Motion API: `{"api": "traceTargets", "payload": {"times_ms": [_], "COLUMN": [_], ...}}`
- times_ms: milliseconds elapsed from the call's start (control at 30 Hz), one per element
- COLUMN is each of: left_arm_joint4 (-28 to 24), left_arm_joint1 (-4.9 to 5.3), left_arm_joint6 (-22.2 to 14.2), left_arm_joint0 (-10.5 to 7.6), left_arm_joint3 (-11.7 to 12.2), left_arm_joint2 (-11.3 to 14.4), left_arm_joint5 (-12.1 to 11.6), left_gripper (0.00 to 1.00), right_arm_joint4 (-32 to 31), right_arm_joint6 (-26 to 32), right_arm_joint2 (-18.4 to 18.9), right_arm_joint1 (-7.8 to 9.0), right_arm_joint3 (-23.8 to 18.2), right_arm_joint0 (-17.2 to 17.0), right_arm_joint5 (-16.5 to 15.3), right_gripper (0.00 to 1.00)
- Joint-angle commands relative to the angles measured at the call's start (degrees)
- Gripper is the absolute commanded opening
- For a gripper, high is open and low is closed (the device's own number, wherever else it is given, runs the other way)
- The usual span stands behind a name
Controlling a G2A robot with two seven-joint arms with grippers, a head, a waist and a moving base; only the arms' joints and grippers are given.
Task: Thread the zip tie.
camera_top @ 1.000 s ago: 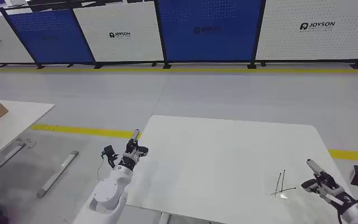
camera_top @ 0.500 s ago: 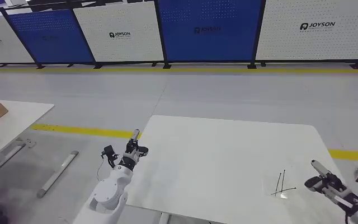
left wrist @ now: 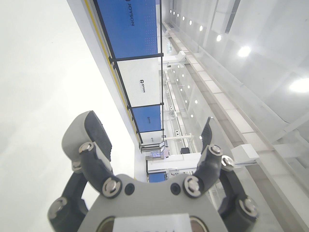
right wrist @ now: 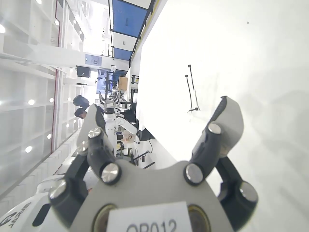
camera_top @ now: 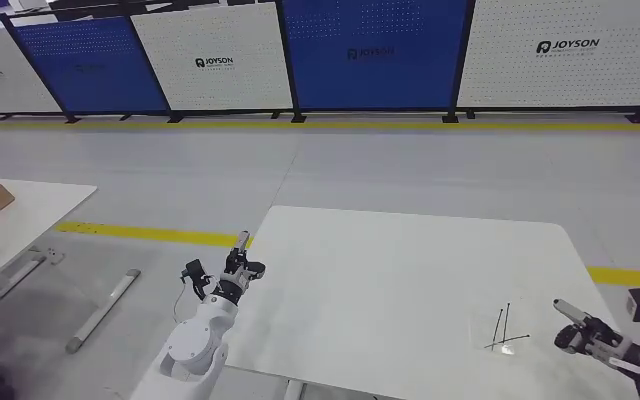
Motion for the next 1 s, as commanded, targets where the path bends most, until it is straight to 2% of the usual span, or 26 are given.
{"api": "traceTargets", "payload": {"times_ms": [0, 267, 300, 433, 633, 733, 967], "left_arm_joint4": [0.0, 0.0, 0.0, 0.0, 0.0, 0.0, 0.0], "left_arm_joint1": [0.0, 0.0, 0.0, 0.0, 0.0, 0.0, 0.0], "left_arm_joint6": [0.0, 0.0, 0.0, 0.0, 0.0, 0.0, 0.0], "left_arm_joint0": [0.0, 0.0, 0.0, 0.0, 0.0, 0.0, 0.0], "left_arm_joint3": [0.0, 0.0, 0.0, 0.0, 0.0, 0.0, 0.0], "left_arm_joint2": [0.0, 0.0, 0.0, 0.0, 0.0, 0.0, 0.0], "left_arm_joint5": [0.0, 0.0, 0.0, 0.0, 0.0, 0.0, 0.0], "left_gripper": [1.0, 1.0, 1.0, 1.0, 1.0, 1.0, 1.0], "right_arm_joint4": [0.06, -0.67, -2.11, -5.74, -10.54, -13.13, -13.32], "right_arm_joint6": [-0.01, 1.17, 3.26, 7.7, 7.77, 9.09, 9.14], "right_arm_joint2": [0.02, -0.56, -1.41, -3.63, -8.49, -11.26, -11.89], "right_arm_joint1": [-0.01, 0.06, 0.24, 1.05, 1.46, 1.63, 1.67], "right_arm_joint3": [-0.02, -0.48, -0.43, 4.72, 9.27, 11.07, 11.7], "right_arm_joint0": [-0.02, 0.13, 0.68, 6.17, 11.88, 14.29, 15.02], "right_arm_joint5": [0.0, -0.58, -1.41, -2.57, -2.12, -2.91, -3.1], "right_gripper": [1.0, 1.0, 1.0, 1.0, 1.0, 1.0, 1.0]}}
